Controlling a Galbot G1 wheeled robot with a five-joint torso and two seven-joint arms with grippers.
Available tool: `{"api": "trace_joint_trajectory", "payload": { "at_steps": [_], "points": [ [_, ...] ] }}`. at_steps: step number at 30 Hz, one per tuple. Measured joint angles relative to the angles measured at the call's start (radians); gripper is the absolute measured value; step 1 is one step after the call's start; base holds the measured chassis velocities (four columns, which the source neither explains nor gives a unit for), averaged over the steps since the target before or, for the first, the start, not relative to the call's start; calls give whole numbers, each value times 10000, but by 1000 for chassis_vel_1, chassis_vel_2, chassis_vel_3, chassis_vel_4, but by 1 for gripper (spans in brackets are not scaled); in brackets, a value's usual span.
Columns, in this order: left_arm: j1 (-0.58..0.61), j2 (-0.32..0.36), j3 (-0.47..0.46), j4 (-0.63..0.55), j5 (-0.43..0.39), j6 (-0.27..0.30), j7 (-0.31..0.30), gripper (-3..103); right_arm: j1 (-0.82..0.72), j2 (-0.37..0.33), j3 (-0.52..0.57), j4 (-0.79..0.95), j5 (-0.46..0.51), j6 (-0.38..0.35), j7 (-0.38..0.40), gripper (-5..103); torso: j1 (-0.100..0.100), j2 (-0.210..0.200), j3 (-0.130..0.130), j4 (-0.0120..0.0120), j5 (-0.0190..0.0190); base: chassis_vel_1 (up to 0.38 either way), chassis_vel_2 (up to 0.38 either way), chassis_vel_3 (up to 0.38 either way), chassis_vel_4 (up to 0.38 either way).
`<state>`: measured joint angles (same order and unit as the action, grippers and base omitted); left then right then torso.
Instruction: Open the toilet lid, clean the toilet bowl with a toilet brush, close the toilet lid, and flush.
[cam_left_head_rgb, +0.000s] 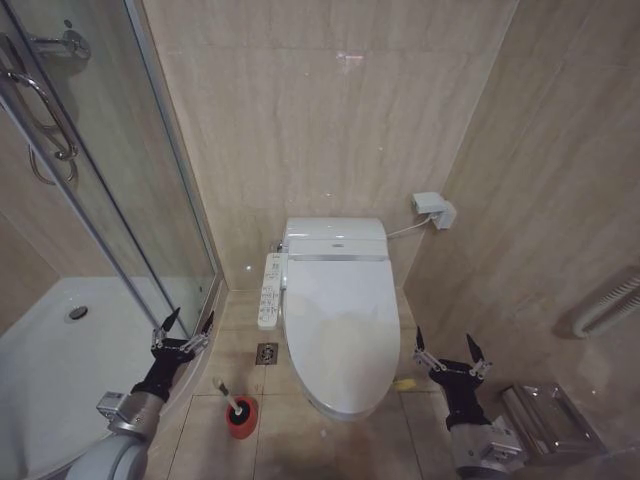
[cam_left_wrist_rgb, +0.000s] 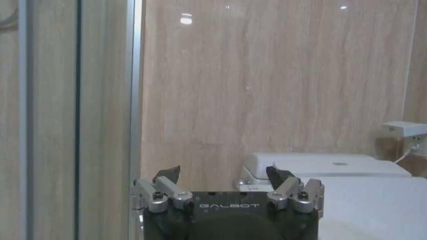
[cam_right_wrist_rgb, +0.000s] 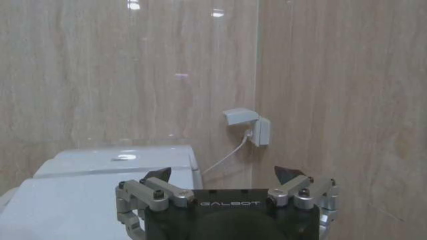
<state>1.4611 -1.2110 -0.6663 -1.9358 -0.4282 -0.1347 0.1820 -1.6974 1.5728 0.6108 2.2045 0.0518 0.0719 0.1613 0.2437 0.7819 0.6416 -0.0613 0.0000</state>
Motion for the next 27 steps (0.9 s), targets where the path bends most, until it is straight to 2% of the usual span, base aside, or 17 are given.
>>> {"api": "trace_joint_trajectory", "payload": {
  "at_steps": [16, 17, 21, 27],
  "points": [
    [148, -122, -11, 216, 294, -602, 555, 86, 1, 0, 0, 0, 0, 0, 0, 100, 5, -1, 2, 0, 0, -106, 95, 103, -101],
    [142, -118, -11, 223, 294, -610, 563, 89, 1, 0, 0, 0, 0, 0, 0, 100, 5, -1, 2, 0, 1, -31, 63, 59, -48],
    [98, -74, -16, 337, 292, -746, 645, 89, 1, 0, 0, 0, 0, 0, 0, 100, 1, 0, 1, -1, 1, 0, 0, 0, 0],
    [-23, -67, 27, 443, 180, -742, 71, 89, 0, 0, 0, 0, 0, 0, 0, 100, -2, 2, 0, -2, 0, 0, 0, 0, 0]
  ]
}}
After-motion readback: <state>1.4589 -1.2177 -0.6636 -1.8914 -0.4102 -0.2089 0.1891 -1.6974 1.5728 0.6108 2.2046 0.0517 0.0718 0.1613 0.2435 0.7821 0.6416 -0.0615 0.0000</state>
